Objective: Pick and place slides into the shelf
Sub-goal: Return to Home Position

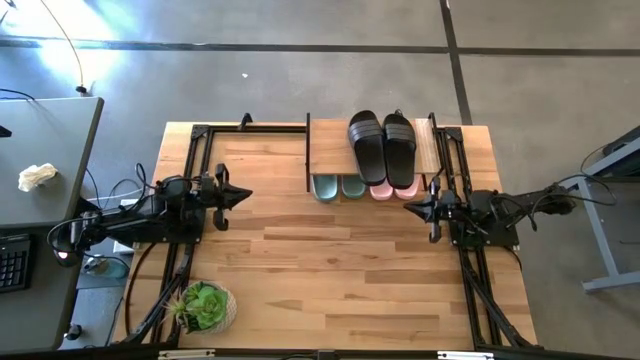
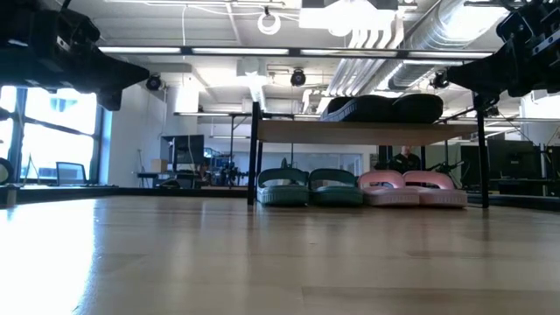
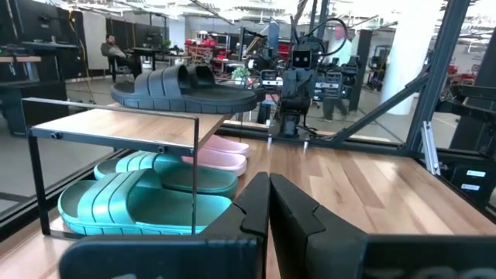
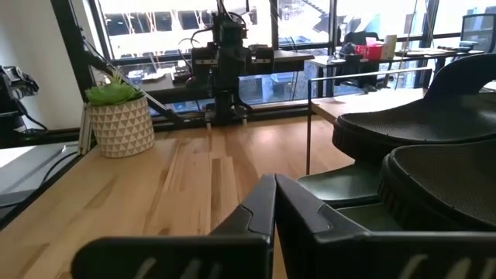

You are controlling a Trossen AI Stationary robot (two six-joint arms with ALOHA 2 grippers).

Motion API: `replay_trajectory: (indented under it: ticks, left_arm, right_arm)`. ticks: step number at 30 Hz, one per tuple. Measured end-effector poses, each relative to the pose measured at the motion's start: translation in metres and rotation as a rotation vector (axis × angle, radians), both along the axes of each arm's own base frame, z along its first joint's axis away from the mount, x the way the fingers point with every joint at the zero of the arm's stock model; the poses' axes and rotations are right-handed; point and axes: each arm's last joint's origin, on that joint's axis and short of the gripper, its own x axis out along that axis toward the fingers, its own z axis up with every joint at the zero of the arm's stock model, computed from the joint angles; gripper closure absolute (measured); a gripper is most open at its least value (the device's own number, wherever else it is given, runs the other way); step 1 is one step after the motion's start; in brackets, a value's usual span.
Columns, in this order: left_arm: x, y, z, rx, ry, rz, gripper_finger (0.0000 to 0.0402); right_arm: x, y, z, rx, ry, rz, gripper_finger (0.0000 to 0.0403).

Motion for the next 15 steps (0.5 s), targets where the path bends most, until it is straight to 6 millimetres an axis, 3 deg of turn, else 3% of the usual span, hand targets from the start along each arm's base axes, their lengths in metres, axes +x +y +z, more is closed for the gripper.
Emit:
replay_trajectory:
  ticks: [15]
  left_arm:
    - [0.0,0.0,0.0001,0.0,0.0,0.0,0.0401]
  right_arm:
    - [0.0,0.0,-0.0001,0.0,0.001,0.0,0.0402]
